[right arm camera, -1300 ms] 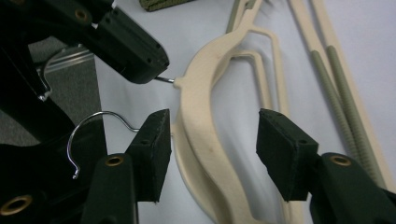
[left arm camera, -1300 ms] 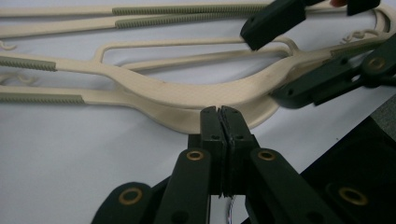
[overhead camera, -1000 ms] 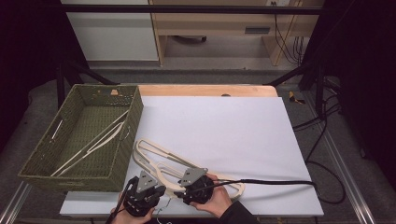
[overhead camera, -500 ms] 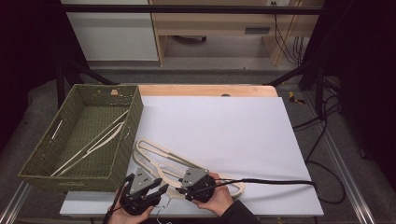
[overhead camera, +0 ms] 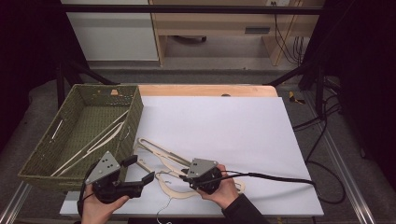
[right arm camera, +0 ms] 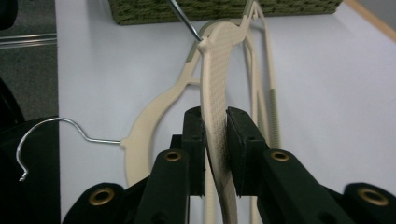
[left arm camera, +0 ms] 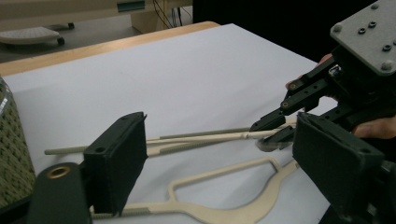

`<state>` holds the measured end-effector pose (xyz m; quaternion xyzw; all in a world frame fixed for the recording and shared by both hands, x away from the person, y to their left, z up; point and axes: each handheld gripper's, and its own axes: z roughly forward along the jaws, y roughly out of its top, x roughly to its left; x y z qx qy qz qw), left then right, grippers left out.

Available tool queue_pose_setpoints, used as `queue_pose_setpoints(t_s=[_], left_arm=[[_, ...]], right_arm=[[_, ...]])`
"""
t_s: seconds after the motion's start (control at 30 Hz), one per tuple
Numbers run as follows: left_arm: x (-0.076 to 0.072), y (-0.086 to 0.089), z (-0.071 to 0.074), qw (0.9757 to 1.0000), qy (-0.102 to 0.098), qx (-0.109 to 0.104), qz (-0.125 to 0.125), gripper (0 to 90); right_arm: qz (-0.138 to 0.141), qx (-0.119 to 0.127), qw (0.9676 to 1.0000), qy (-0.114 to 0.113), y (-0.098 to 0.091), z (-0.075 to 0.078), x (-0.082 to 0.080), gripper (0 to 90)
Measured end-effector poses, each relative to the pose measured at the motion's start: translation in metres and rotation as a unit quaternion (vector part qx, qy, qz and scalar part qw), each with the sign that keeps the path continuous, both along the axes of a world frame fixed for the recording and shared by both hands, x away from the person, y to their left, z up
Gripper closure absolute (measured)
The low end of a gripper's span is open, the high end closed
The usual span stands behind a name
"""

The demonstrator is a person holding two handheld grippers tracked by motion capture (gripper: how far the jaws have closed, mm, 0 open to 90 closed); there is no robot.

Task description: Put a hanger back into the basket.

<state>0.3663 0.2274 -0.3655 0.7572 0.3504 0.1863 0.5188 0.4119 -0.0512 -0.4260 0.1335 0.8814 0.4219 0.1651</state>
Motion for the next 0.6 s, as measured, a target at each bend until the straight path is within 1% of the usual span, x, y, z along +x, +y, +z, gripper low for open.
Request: queue_pose_setpoints(t_s=[0.1, 0.23, 0.27, 0.33, 0.4, 0.43, 0.47, 0.57, 0.6], left_arm=[[0.003, 0.001, 0.005, 1.0, -0.007, -0.001, -0.002, 11.7], [0.005, 0.004, 0.01, 0.9998, -0.019, -0.002, 0.001, 10.2], [0.006, 0.005, 0.011, 0.9998, -0.02, -0.001, 0.0, 10.0], [0.007, 0.005, 0.011, 0.9997, -0.024, 0.004, 0.001, 9.2], [0.008, 0.005, 0.009, 0.9997, -0.024, 0.01, 0.0, 7.7], [0.008, 0.005, 0.009, 0.9996, -0.023, 0.016, -0.001, 6.8], [0.009, 0.004, 0.008, 0.9996, -0.022, 0.019, -0.002, 6.4], [0.012, 0.002, 0.007, 0.9997, -0.013, 0.02, -0.006, 5.8], [0.013, 0.001, 0.007, 0.9996, -0.012, 0.024, -0.009, 5.5]], right_arm=[[-0.009, -0.001, 0.9999, -0.013, -0.004, 0.007, 0.003, 82.3], [-0.024, -0.005, 0.9995, -0.02, -0.009, 0.015, 0.009, 84.3], [-0.026, -0.006, 0.9994, -0.021, -0.01, 0.016, 0.011, 84.7], [-0.036, -0.011, 0.999, -0.025, -0.013, 0.019, 0.015, 85.6], [-0.05, -0.016, 0.9982, -0.03, -0.016, 0.022, 0.019, 86.6], [-0.051, -0.015, 0.9981, -0.032, -0.018, 0.023, 0.021, 86.7], [-0.055, -0.009, 0.9981, -0.027, -0.02, 0.025, 0.023, 86.8], [-0.06, 0.008, 0.9981, -0.014, -0.029, 0.031, 0.028, 86.8], [-0.06, 0.013, 0.998, -0.013, -0.032, 0.033, 0.029, 86.8]])
